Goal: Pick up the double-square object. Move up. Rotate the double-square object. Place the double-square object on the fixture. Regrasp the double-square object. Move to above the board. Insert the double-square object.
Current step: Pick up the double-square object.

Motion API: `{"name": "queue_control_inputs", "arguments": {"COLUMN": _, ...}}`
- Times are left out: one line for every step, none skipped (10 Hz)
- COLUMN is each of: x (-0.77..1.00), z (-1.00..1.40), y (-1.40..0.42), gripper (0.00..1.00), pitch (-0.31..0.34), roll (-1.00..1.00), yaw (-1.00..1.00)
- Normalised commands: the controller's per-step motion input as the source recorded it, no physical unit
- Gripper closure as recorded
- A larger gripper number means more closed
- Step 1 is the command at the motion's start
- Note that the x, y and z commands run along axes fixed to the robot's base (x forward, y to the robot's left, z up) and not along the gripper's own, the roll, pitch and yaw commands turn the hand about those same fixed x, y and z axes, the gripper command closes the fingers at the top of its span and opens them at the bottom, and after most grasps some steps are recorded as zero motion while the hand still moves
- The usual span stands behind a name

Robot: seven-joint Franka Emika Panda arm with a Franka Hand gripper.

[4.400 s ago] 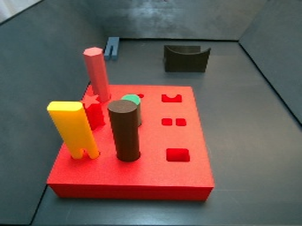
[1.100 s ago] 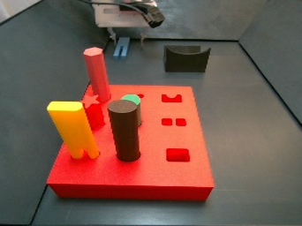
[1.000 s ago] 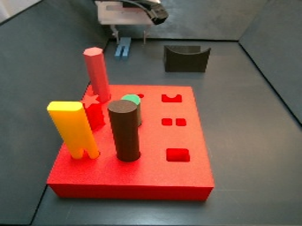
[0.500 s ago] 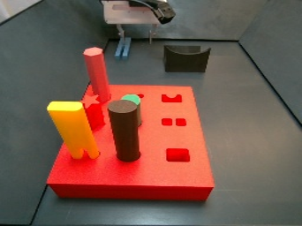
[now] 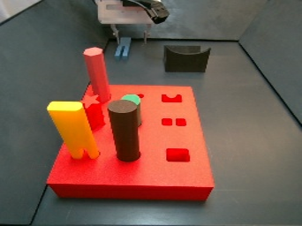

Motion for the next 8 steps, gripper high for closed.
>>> {"name": "queue_control_inputs", "arguments": {"x": -0.15, "z": -0.2, "y": 0.0, "gripper": 0.0, "pitch": -0.147, "roll": -0.07, "yaw": 0.0}}
{"name": "queue_control_inputs", "arguments": {"x": -0.11, "z": -0.22, "y": 0.0, "gripper": 0.0, "pitch": -0.157, "roll": -0.09, "yaw": 0.0}}
{"name": "queue_control_inputs", "arguments": {"x": 0.0, "z": -0.23, "y": 0.0, "gripper": 0.0, "pitch": -0.107, "roll": -0.08, "yaw": 0.0}}
{"name": "queue_control_inputs", "arguments": {"x": 0.0, "z": -0.25, "y": 0.0, "gripper": 0.0, "pitch": -0.119, "roll": -0.09, "yaw": -0.01}}
{"name": "queue_control_inputs", "arguments": {"x": -0.01, "z": -0.23, "y": 0.0, "gripper": 0.0, "pitch": -0.137, "roll": -0.09, "yaw": -0.03}}
{"name": "queue_control_inputs", "arguments": {"x": 0.0, "z": -0.11, "y": 0.01, "gripper": 0.0, "pitch": -0.124, "roll": -0.11, "yaw": -0.08}}
{"name": "queue_control_inputs", "arguments": {"x": 0.0, "z": -0.07, "y": 0.08, "gripper": 0.0, "pitch": -0.091, "roll": -0.09, "yaw": 0.0}}
{"name": "queue_control_inputs", "arguments": {"x": -0.05, "z": -0.01, "y": 0.0, "gripper": 0.0, "pitch": -0.1, "roll": 0.0, "yaw": 0.0}}
